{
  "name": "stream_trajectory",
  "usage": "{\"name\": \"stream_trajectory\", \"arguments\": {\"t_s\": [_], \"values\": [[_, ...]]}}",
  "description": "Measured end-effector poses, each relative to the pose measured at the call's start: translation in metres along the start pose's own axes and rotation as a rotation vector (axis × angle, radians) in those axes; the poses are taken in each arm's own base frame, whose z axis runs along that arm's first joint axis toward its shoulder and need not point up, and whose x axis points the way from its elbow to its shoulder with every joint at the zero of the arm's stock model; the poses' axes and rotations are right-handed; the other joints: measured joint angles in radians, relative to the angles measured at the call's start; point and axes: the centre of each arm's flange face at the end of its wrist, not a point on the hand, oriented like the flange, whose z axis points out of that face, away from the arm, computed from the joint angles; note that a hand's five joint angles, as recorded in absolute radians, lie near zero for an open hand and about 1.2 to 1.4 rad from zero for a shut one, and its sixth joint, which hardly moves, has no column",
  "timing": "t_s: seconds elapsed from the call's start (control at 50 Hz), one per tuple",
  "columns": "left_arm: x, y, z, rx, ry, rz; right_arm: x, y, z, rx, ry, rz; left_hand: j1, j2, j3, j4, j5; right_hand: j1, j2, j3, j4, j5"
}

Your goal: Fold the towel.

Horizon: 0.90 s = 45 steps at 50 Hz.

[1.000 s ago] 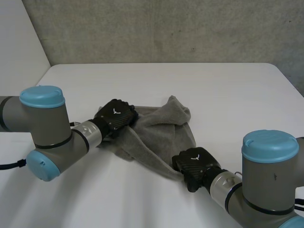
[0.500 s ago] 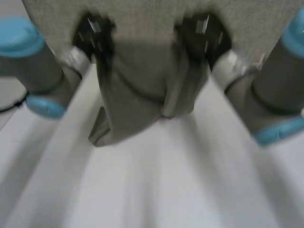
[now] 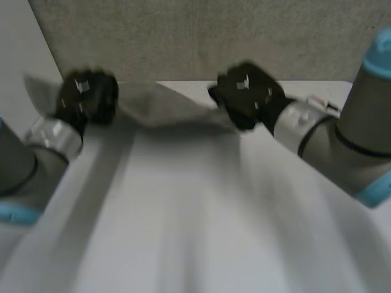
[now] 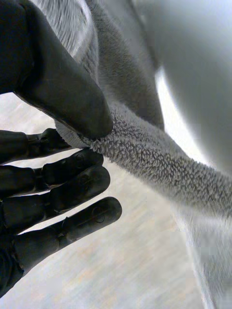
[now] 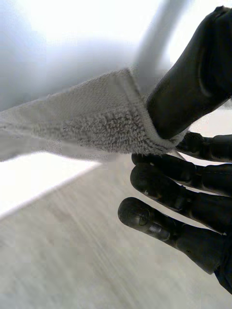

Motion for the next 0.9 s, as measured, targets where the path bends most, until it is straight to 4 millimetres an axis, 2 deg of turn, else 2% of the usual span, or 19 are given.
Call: {"name": "stream_trajectory", "arguments": {"t_s": [0.02, 0.06, 0.1, 0.16, 0.3, 0.5, 0.64, 0.7, 0.8, 0.9], "values": [[0.002, 0.007, -0.005, -0.026, 0.010, -0.003, -0.003, 0.006, -0.002, -0.022, -0.009, 0.000, -0.044, -0.048, -0.048, -0.052, -0.043, 0.000, 0.000, 0.000, 0.000, 0.000], [0.009, 0.028, -0.021, -0.102, 0.036, -0.007, -0.012, 0.023, -0.010, -0.086, -0.036, -0.002, -0.247, -0.289, -0.286, -0.297, -0.260, 0.000, 0.000, 0.000, 0.000, 0.000], [0.013, 0.040, -0.030, -0.146, 0.049, 0.001, -0.018, 0.033, -0.016, -0.123, -0.050, -0.002, -0.372, -0.412, -0.407, -0.419, -0.396, 0.000, 0.000, 0.000, 0.000, 0.000], [0.017, 0.055, -0.040, -0.201, 0.065, 0.031, -0.026, 0.048, -0.024, -0.174, -0.067, 0.004, -0.451, -0.477, -0.475, -0.486, -0.480, 0.000, 0.000, 0.000, 0.000, 0.000], [0.014, 0.077, -0.040, -0.263, 0.062, 0.141, -0.037, 0.074, -0.039, -0.249, -0.063, 0.033, -0.615, -0.636, -0.633, -0.641, -0.646, 0.000, 0.000, 0.001, 0.000, 0.000], [0.004, 0.087, -0.027, -0.254, 0.006, 0.190, -0.031, 0.103, -0.052, -0.309, 0.033, 0.058, -0.806, -0.828, -0.821, -0.832, -0.851, 0.000, 0.000, 0.001, 0.000, 0.000], [0.000, 0.086, -0.023, -0.237, -0.012, 0.201, -0.007, 0.124, -0.056, -0.338, 0.148, 0.057, -0.899, -0.930, -0.926, -0.936, -0.959, 0.000, 0.000, 0.001, 0.000, -0.002], [-0.008, 0.086, -0.021, -0.235, -0.031, 0.203, 0.005, 0.133, -0.058, -0.354, 0.188, 0.063, -0.932, -0.963, -0.963, -0.969, -0.993, 0.000, 0.000, 0.001, 0.000, 0.000], [-0.016, 0.088, -0.023, -0.261, -0.045, 0.197, 0.012, 0.139, -0.059, -0.368, 0.208, 0.071, -0.932, -0.965, -0.965, -0.972, -0.996, 0.000, 0.000, 0.002, 0.001, 0.000], [-0.016, 0.094, -0.035, -0.353, -0.022, 0.190, 0.014, 0.142, -0.059, -0.371, 0.221, 0.106, -0.932, -0.965, -0.965, -0.972, -0.996, 0.000, 0.000, 0.002, 0.001, 0.000]]}}
